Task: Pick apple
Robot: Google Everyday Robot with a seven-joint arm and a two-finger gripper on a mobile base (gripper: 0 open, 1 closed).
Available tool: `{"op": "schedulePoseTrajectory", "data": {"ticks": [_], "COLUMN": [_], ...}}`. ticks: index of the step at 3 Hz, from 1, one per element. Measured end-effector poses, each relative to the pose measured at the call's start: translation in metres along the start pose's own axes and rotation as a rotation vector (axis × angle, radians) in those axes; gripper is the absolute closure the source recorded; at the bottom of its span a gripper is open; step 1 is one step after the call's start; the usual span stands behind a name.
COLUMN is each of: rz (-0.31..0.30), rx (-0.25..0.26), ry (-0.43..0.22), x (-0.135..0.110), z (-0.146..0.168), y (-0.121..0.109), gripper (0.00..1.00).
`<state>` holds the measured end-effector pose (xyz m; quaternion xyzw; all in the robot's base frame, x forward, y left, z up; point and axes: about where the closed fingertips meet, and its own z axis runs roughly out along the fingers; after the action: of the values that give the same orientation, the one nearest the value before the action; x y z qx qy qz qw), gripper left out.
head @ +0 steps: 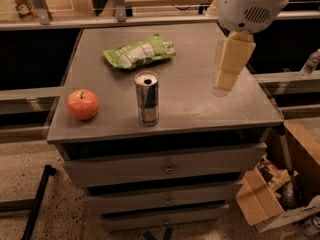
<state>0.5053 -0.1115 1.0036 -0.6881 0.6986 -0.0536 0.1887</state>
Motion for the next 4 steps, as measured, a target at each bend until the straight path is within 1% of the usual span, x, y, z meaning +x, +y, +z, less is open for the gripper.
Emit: {"op": "schedulePoseTrajectory", "data": {"ticks": [1, 2, 3, 4], "rz": [-0.095, -0.189, -0.26, -0.307], "rx": [-0.022, -0.07, -0.126, -0.181], "ry": [-0.053, -0.111, -0.149, -0.17], "x": [-0.053, -0.106, -0.152, -0.191], "z": [0.013, 0.035, 0.066, 0.1], "y": [-0.01, -0.007, 0.002, 0.013], "gripper": [0.0, 0.0, 0.0, 0.0]}}
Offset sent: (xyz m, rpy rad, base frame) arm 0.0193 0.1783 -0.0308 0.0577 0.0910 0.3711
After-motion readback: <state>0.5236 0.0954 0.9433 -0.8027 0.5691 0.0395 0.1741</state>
